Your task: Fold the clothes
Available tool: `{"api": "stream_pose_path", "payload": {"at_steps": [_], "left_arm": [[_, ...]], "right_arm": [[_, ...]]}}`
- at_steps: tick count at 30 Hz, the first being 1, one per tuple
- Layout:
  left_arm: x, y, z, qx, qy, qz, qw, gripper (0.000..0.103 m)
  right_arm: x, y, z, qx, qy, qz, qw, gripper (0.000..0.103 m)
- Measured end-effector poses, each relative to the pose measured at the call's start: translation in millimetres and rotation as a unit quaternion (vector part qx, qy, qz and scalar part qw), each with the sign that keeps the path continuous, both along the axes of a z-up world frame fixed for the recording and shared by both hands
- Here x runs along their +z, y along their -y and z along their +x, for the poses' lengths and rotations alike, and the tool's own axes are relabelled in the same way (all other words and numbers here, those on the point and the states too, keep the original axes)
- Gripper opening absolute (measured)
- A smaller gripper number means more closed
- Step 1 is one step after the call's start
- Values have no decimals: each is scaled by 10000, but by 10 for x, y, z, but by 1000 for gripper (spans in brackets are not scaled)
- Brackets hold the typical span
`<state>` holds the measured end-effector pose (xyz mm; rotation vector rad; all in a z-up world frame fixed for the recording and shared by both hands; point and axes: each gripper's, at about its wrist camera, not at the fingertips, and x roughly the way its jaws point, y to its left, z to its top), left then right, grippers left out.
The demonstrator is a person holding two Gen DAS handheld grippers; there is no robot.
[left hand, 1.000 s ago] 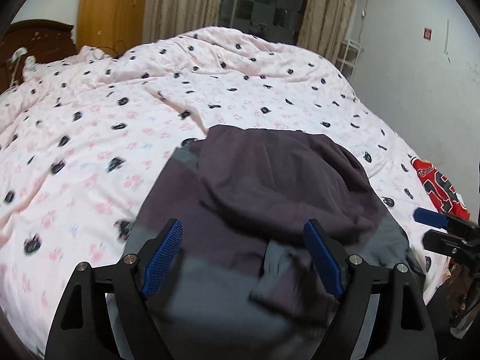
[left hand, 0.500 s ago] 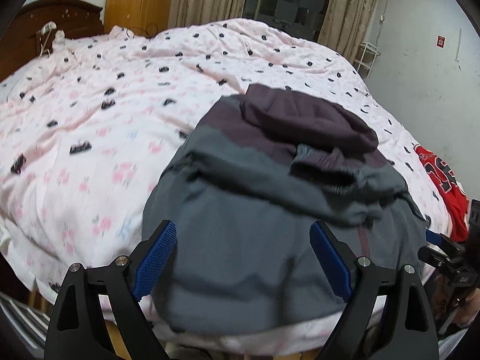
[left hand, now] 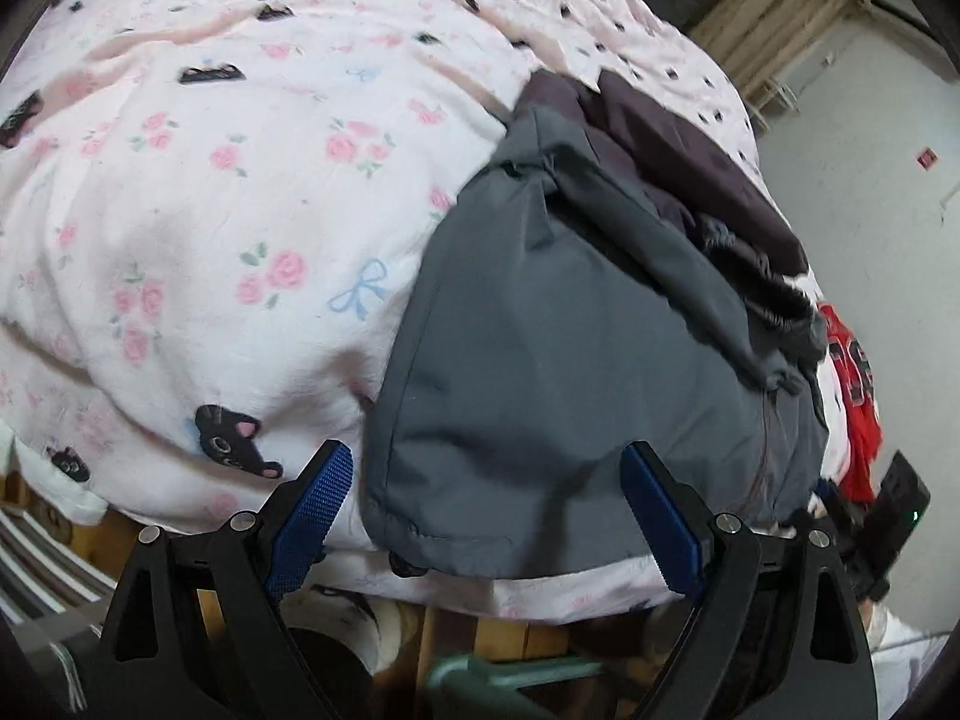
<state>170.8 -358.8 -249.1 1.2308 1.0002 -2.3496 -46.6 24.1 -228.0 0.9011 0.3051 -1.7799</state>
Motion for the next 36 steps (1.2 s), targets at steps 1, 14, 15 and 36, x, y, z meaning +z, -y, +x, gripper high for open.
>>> {"api": "stream_pose_path", "payload": {"at_steps": [1,14,15,36], "left_arm": [[-31,24,-36,-113,72,68,9999,88],[-240,237,-277,-709,201,1016,9921,100],[-233,199,-300,-778,209,1002,9917,100],[163,-116,-355,-1397,-660,1406,9779,68]], "right_arm": [[-2,-3,-9,-12,36,-21,10000,103],[-2,-23,-47,-26,199,-135,9997,103],[-3,-20,-43,-26,182,-129,9997,103],[-6,-28,-39,24,154,-151,9998,103]]}}
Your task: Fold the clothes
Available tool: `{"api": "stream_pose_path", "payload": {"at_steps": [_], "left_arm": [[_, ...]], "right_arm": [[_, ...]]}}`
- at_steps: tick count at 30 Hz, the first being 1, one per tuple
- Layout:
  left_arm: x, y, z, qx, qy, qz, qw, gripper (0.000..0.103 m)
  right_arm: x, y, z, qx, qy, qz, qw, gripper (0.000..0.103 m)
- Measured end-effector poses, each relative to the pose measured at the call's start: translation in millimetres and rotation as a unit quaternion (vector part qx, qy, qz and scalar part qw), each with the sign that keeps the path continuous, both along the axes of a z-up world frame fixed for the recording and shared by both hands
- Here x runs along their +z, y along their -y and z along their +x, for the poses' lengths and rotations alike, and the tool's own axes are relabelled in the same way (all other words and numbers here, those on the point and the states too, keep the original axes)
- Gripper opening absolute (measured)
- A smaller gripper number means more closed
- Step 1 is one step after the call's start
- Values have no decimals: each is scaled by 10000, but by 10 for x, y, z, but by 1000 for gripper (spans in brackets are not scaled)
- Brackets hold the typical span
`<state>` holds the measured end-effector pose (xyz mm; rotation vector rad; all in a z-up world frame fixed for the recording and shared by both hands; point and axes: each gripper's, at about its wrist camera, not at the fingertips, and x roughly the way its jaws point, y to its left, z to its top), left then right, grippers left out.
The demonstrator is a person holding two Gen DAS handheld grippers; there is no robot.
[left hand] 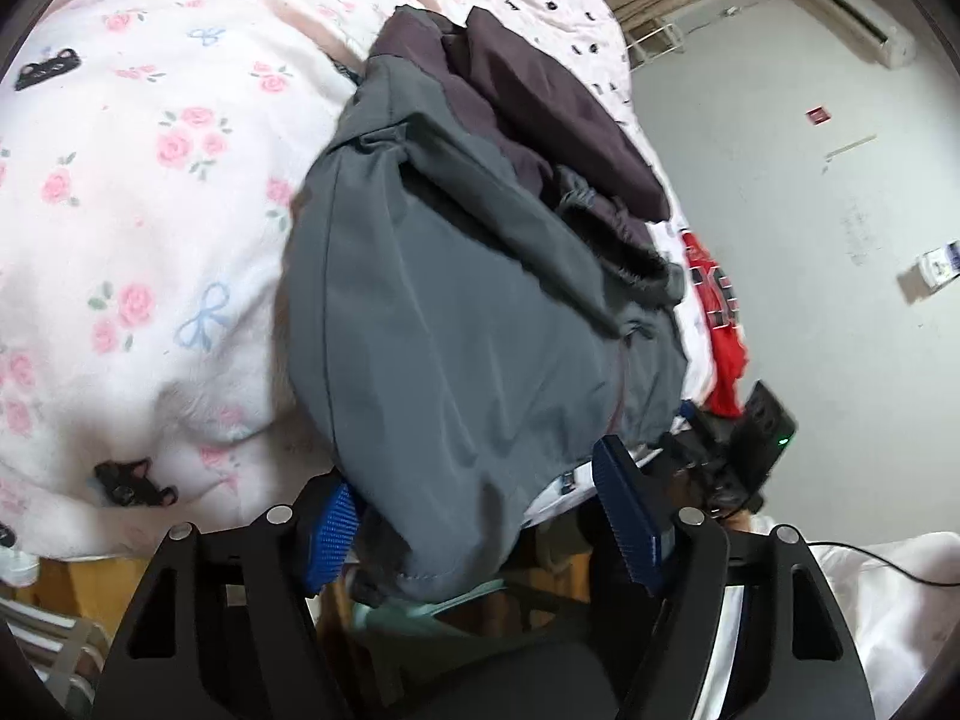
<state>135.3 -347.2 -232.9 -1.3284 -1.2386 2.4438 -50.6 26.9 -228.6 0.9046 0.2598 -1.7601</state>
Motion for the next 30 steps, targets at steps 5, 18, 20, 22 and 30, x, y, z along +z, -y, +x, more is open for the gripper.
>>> {"api": "stream_pose_path", "payload": {"at_steps": [5,18,20,22,30], "left_arm": [[-278,14,-224,110,720,-310,9969,57],[-75,-271,-255,-66,251,-475,9985,18],[-17,-310,-249,-68,107,-487,9987,15],[16,-299,-213,-90,-13,-478,9988,14],[109,-238,-213,-158,-193,-579,9980,7]], "right_arm": [[-3,2,9,-15,-31,7,10000,103],[30,-29,-63,2,265,-85,9996,103],[39,-48,-90,13,383,-95,9992,103],[42,-90,-157,-24,676,-169,9976,102],[-50,-250,-423,-86,2006,-374,9789,100]]}}
